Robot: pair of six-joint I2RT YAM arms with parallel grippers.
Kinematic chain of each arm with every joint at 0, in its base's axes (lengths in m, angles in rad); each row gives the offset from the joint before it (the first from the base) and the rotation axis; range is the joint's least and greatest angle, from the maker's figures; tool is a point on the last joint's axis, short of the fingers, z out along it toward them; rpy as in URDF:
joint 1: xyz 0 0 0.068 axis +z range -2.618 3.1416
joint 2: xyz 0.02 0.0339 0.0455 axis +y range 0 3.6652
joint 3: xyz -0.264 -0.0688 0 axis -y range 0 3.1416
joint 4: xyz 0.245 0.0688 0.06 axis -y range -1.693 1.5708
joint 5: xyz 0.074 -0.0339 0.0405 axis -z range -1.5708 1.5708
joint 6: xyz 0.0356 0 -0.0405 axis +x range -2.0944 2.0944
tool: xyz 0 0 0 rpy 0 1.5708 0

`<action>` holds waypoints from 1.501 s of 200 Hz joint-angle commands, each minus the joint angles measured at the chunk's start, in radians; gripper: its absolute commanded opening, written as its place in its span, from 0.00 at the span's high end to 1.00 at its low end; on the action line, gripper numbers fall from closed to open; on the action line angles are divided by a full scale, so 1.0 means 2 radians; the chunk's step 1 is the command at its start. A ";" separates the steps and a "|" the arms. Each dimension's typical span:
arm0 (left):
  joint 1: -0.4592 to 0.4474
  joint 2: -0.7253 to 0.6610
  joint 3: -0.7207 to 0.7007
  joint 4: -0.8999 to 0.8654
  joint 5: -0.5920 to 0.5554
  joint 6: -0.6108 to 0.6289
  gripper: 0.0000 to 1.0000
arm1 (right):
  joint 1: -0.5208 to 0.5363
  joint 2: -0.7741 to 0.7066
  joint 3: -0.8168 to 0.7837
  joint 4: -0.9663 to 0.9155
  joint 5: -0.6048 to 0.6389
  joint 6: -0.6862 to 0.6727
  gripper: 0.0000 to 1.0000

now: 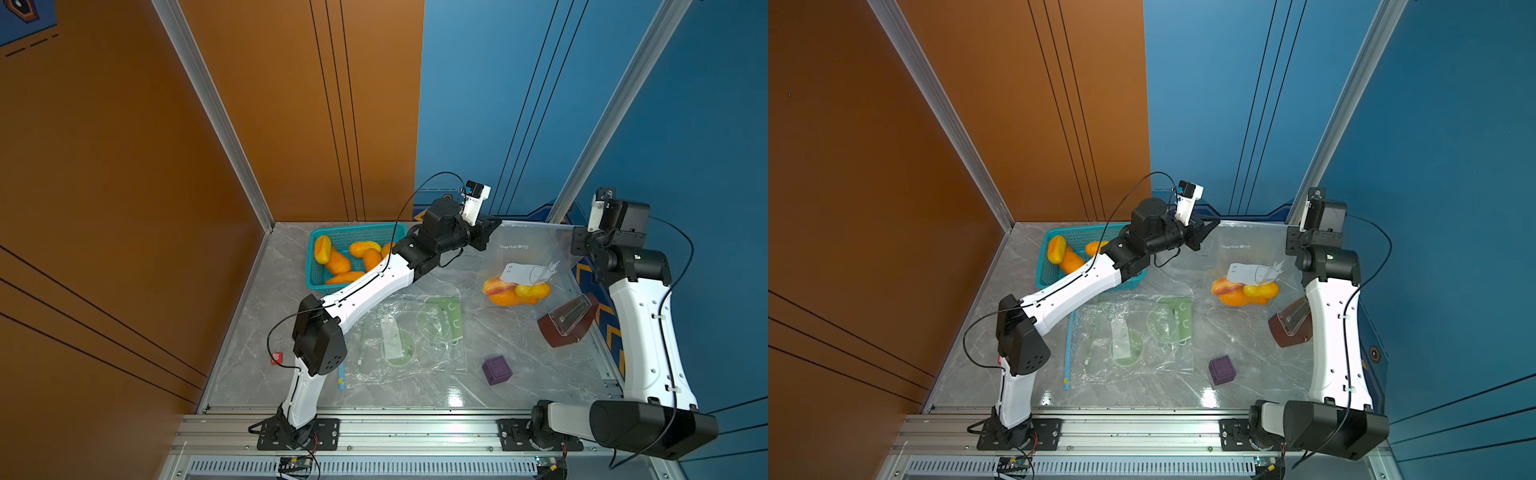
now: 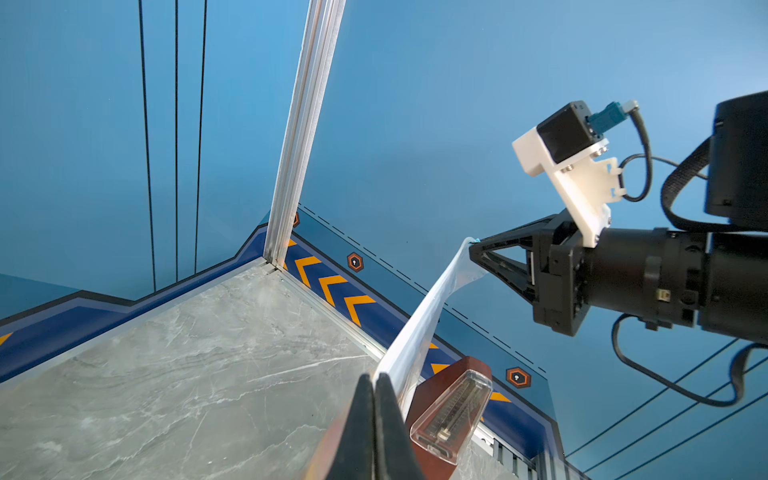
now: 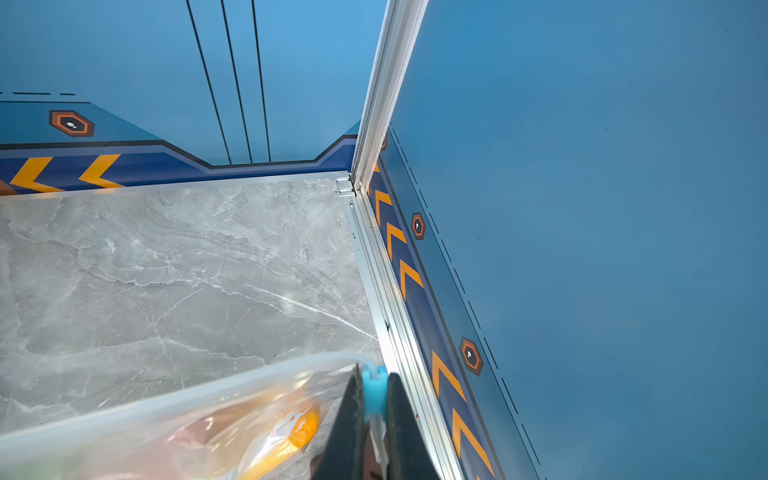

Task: Place the mango in a zip-top bag and seal the zipper
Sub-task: Place the zipper food storage bag at the center of the board.

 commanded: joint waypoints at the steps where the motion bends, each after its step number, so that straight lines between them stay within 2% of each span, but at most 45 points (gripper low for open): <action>1: 0.010 0.026 0.030 0.013 -0.026 -0.032 1.00 | -0.016 0.029 0.021 0.003 0.044 0.013 1.00; 39: 0.029 0.116 0.095 0.013 -0.023 -0.074 1.00 | -0.020 0.106 0.053 0.003 0.050 0.010 1.00; 66: 0.046 0.192 0.187 -0.001 -0.014 -0.078 1.00 | -0.020 0.169 0.095 0.004 0.050 0.013 1.00; 83: 0.053 0.257 0.297 -0.039 -0.014 -0.069 1.00 | -0.018 0.201 0.130 0.010 0.041 0.017 1.00; 89: 0.055 0.290 0.360 -0.064 -0.018 -0.064 1.00 | -0.018 0.210 0.137 0.015 0.039 0.017 1.00; 103: 0.057 0.387 0.526 -0.103 -0.031 -0.065 1.00 | -0.015 0.231 0.158 0.020 0.028 0.018 0.93; 108: 0.063 0.394 0.521 -0.075 -0.020 -0.083 1.00 | -0.015 0.238 0.167 0.020 0.024 0.019 0.90; 119: 0.071 0.409 0.526 -0.056 -0.036 -0.111 1.00 | -0.013 0.253 0.182 0.020 0.015 0.021 0.84; 146: 0.079 0.426 0.525 -0.055 -0.050 -0.116 0.94 | -0.005 0.278 0.205 0.020 0.003 0.020 0.60; 160: 0.079 0.430 0.525 -0.055 -0.049 -0.120 0.93 | -0.004 0.286 0.212 0.018 -0.002 0.019 0.54; 168: 0.079 0.432 0.525 -0.055 -0.047 -0.120 0.88 | -0.003 0.287 0.215 0.017 -0.005 0.019 0.49; 175: 0.079 0.432 0.525 -0.056 -0.046 -0.122 0.76 | -0.004 0.288 0.216 0.017 -0.007 0.020 0.46; 192: 0.079 0.432 0.525 -0.055 -0.044 -0.124 0.35 | -0.003 0.284 0.217 0.014 -0.008 0.021 0.42; 209: 0.081 0.428 0.525 -0.061 -0.044 -0.123 0.10 | -0.003 0.275 0.218 0.010 -0.009 0.024 0.40; 220: 0.081 0.421 0.525 -0.072 -0.051 -0.118 0.00 | -0.003 0.267 0.216 0.007 -0.010 0.026 0.39; 262: 0.078 0.368 0.525 -0.122 -0.057 -0.085 0.02 | 0.003 0.224 0.214 -0.020 -0.014 0.042 0.37; 300: 0.058 0.290 0.526 -0.251 -0.089 -0.038 0.02 | 0.035 0.164 0.180 -0.044 -0.014 0.079 0.34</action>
